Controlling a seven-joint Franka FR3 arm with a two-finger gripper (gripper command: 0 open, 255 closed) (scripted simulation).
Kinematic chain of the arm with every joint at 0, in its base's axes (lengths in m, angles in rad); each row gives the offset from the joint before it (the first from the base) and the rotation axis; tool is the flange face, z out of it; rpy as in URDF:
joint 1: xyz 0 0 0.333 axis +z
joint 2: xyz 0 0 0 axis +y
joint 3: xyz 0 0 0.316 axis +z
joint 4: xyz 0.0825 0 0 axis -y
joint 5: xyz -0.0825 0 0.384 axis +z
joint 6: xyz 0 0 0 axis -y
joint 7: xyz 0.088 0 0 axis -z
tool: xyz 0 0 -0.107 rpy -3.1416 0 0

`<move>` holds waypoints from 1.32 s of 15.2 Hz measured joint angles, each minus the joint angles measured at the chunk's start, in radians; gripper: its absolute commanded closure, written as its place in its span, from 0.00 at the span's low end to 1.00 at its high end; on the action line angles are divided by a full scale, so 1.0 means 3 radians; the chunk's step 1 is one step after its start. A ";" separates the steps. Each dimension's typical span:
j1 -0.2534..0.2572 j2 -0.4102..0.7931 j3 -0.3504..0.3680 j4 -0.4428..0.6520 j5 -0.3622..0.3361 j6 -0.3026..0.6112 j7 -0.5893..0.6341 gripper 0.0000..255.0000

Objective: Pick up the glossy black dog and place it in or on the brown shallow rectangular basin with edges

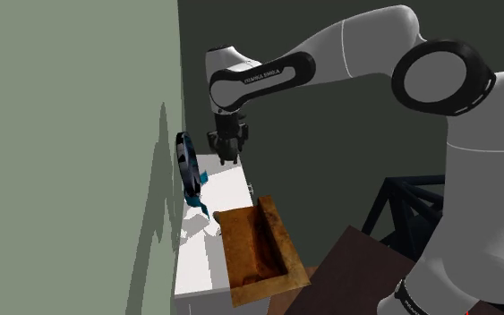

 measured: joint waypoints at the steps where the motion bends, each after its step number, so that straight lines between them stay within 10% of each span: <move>1: 0.0022 -0.0102 0.0017 -0.0160 0.0004 0.0051 0.0051 1.00; 20: 0.0511 -0.1711 0.0501 -0.2398 0.0330 0.0578 0.0953 1.00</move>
